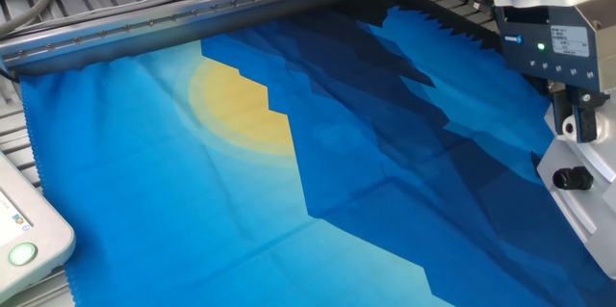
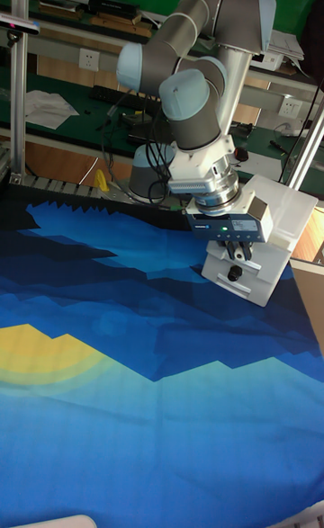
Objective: Grasp the handle and open the drawer
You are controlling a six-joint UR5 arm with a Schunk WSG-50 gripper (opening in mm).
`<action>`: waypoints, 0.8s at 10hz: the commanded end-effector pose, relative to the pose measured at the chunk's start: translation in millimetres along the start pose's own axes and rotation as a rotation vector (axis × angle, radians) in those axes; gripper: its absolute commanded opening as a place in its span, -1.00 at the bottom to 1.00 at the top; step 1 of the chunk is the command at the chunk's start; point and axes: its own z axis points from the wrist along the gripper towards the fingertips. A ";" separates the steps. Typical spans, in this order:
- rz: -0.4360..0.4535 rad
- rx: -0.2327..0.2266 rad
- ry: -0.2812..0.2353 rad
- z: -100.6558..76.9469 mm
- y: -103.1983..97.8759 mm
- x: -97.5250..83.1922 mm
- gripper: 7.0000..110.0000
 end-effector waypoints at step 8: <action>0.004 0.003 0.003 -1.4 7.9 -10.5 -1.00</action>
